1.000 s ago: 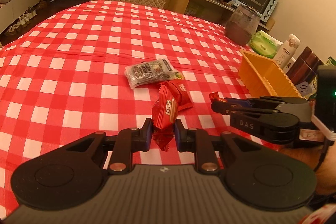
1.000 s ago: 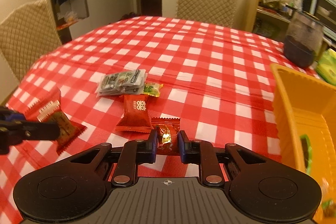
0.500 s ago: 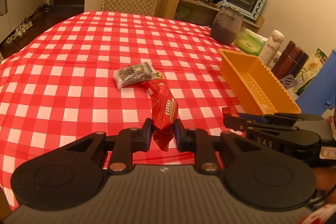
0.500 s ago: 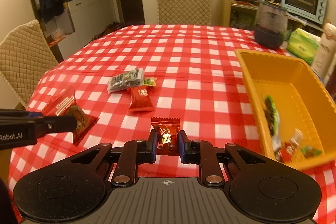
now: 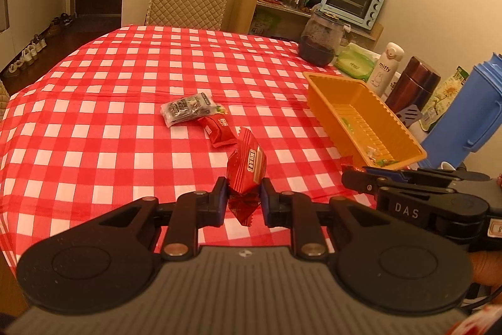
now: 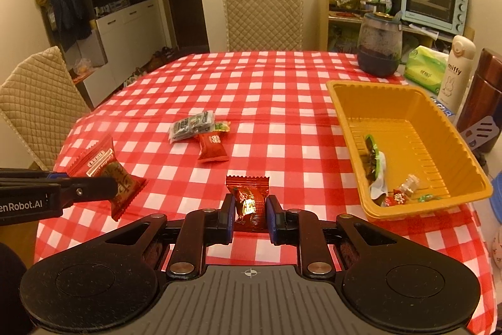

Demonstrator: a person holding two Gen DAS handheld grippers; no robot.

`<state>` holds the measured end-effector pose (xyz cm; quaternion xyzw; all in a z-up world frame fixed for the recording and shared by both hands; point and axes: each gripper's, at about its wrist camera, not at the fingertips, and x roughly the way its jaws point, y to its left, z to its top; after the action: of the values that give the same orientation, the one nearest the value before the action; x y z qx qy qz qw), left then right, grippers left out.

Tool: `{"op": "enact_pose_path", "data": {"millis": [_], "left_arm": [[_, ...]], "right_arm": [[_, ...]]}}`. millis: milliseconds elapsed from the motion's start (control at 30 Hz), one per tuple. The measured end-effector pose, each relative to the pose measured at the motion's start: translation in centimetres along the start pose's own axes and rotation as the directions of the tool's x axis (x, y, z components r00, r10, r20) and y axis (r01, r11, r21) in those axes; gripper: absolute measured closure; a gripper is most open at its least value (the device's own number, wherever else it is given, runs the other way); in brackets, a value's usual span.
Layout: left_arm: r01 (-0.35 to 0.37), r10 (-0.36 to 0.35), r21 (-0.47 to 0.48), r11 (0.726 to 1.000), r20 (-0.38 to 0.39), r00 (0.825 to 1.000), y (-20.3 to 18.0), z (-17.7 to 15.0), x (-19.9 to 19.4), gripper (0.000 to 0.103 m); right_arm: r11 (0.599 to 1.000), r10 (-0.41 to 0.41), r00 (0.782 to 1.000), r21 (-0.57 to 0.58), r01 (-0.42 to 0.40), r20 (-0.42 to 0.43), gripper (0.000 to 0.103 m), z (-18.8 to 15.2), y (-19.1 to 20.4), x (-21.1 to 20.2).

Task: Organize snacks
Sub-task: 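Carry the red packet and the orange candy over the orange tray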

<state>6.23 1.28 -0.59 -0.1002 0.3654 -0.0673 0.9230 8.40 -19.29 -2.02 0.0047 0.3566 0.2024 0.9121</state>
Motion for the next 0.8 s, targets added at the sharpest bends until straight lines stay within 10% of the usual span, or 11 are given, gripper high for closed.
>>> {"op": "enact_pose_path", "data": {"millis": [800], "left_arm": [[0.049, -0.05, 0.061, 0.997, 0.006, 0.999, -3.8, 0.8, -0.4, 0.084]], "right_arm": [[0.998, -0.047, 0.998, 0.035, 0.045, 0.036, 0.082, -0.3, -1.8, -3.4]]}}
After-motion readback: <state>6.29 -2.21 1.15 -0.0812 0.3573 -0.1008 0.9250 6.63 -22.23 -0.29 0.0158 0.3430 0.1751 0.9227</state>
